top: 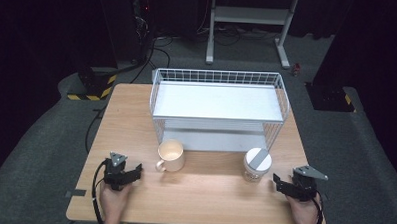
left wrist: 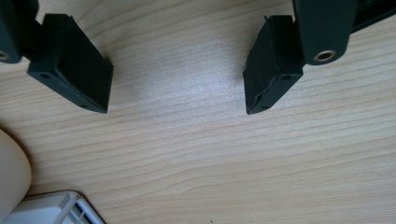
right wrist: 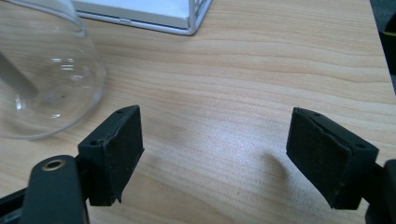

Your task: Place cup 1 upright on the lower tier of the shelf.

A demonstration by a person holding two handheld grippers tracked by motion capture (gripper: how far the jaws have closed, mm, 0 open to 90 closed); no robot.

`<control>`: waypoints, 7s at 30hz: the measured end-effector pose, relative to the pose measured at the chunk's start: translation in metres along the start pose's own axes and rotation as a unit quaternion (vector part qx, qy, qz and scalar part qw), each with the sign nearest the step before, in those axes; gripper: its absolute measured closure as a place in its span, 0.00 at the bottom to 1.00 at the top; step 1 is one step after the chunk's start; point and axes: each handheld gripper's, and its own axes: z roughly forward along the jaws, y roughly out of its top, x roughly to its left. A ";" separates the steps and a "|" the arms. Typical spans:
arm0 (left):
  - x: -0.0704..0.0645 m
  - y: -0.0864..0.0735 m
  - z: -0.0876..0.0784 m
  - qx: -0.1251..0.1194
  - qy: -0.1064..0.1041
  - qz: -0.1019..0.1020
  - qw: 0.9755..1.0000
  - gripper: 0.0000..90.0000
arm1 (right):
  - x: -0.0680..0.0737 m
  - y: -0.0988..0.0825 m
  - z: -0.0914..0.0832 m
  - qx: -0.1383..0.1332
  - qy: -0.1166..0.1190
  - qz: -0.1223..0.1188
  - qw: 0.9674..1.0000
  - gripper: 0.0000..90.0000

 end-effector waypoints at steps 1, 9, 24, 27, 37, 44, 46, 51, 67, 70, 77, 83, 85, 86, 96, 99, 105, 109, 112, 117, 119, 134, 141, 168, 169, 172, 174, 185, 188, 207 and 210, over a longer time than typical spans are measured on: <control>0.000 0.000 0.000 0.001 0.000 0.000 1.000 0.27 | 0.000 -0.001 -0.001 -0.001 0.000 -0.004 1.000 0.20; 0.000 0.000 0.000 0.002 -0.001 0.000 1.000 0.27 | 0.004 -0.008 -0.012 -0.012 0.004 0.000 1.000 0.19; 0.000 0.000 0.000 0.001 0.000 -0.001 1.000 0.27 | 0.023 -0.021 -0.030 -0.022 0.027 -0.012 0.999 0.19; 0.000 0.000 0.000 0.001 -0.001 0.000 1.000 0.27 | 0.024 -0.023 -0.030 -0.025 0.029 -0.014 0.999 0.19; 0.000 0.000 0.000 0.001 0.000 0.000 1.000 0.27 | 0.042 -0.026 -0.029 -0.032 0.046 -0.025 0.998 0.18; 0.000 0.000 0.000 0.001 0.000 0.000 1.000 0.27 | 0.051 -0.025 -0.029 -0.032 0.055 -0.039 0.997 0.16; 0.000 0.000 0.000 0.000 0.000 0.000 1.000 0.27 | 0.052 -0.024 -0.029 -0.034 0.056 -0.041 0.997 0.16; 0.000 0.000 0.000 0.000 0.000 0.000 1.000 0.27 | 0.059 -0.021 -0.028 -0.037 0.062 -0.044 0.996 0.15; 0.000 0.000 0.000 0.000 0.000 0.000 1.000 0.27 | 0.075 0.004 -0.013 -0.059 0.065 -0.058 0.994 0.11; 0.000 0.000 0.000 0.001 0.000 0.000 1.000 0.27 | 0.077 0.008 -0.008 -0.057 0.064 -0.056 0.995 0.11; 0.000 0.001 0.000 0.002 -0.001 0.001 1.000 0.27 | 0.077 0.015 0.002 -0.057 0.059 -0.058 0.995 0.11; 0.000 0.001 0.001 0.001 -0.001 0.003 1.000 0.26 | 0.079 0.020 0.008 -0.055 0.056 -0.056 0.995 0.11; 0.001 0.001 0.000 0.002 -0.001 0.003 1.000 0.26 | 0.080 0.022 0.011 -0.059 0.055 -0.061 0.995 0.11; 0.001 0.001 0.000 0.002 -0.001 0.003 1.000 0.26 | 0.080 0.022 0.011 -0.059 0.055 -0.061 0.995 0.11; 0.001 0.001 0.001 0.001 -0.001 0.004 1.000 0.26 | 0.084 0.024 0.016 -0.077 0.057 -0.069 0.993 0.20; 0.001 0.001 0.000 0.002 -0.001 0.005 1.000 0.26 | 0.085 0.024 0.017 -0.078 0.055 -0.069 0.993 0.21; 0.001 0.001 0.000 0.002 -0.002 0.003 1.000 0.26 | 0.086 0.025 0.016 -0.077 0.047 -0.072 0.993 0.21; 0.001 0.001 0.000 0.002 -0.002 0.003 1.000 0.26 | 0.085 0.025 0.016 -0.079 0.047 -0.072 0.993 0.21; 0.001 0.001 0.000 0.002 -0.002 0.003 1.000 0.26 | 0.085 0.026 0.016 -0.078 0.049 -0.067 0.994 0.21; 0.001 0.001 0.000 0.002 -0.002 0.003 1.000 0.26 | 0.085 0.032 0.015 -0.081 0.055 -0.070 0.993 0.21; 0.000 0.001 0.000 0.002 -0.002 0.003 1.000 0.26 | 0.085 0.035 0.017 -0.082 0.060 -0.067 0.993 0.21; 0.001 0.001 0.000 0.002 -0.001 0.004 1.000 0.26 | 0.082 0.051 0.029 -0.076 0.070 -0.051 0.993 0.21; 0.001 0.001 0.000 0.002 -0.001 0.002 1.000 0.26 | 0.082 0.063 0.037 -0.078 0.072 -0.052 0.993 0.21; 0.001 0.001 0.001 0.002 -0.001 0.004 1.000 0.26 | 0.095 0.098 0.072 -0.063 0.062 -0.051 0.995 0.21; 0.001 0.001 0.001 0.002 -0.001 0.004 1.000 0.26 | 0.095 0.098 0.073 -0.064 0.061 -0.052 0.995 0.21; 0.001 0.001 0.001 0.002 -0.001 0.004 1.000 0.26 | 0.095 0.100 0.075 -0.066 0.056 -0.051 0.995 0.21; 0.001 0.001 0.001 0.003 -0.002 0.004 1.000 0.26 | 0.096 0.102 0.078 -0.066 0.051 -0.056 0.995 0.21; 0.001 0.001 0.001 0.002 -0.002 0.002 1.000 0.27 | 0.094 0.107 0.082 -0.059 0.050 -0.060 0.995 0.18; 0.001 0.001 0.001 0.002 -0.002 0.003 1.000 0.27 | 0.094 0.107 0.081 -0.061 0.050 -0.059 0.995 0.16; 0.001 0.001 0.001 0.002 -0.001 0.004 1.000 0.26 | 0.090 0.086 0.061 -0.046 0.051 -0.041 0.997 0.27; 0.001 0.001 0.001 0.002 0.000 0.004 1.000 0.26 | 0.093 0.085 0.062 -0.044 0.034 -0.048 0.997 0.31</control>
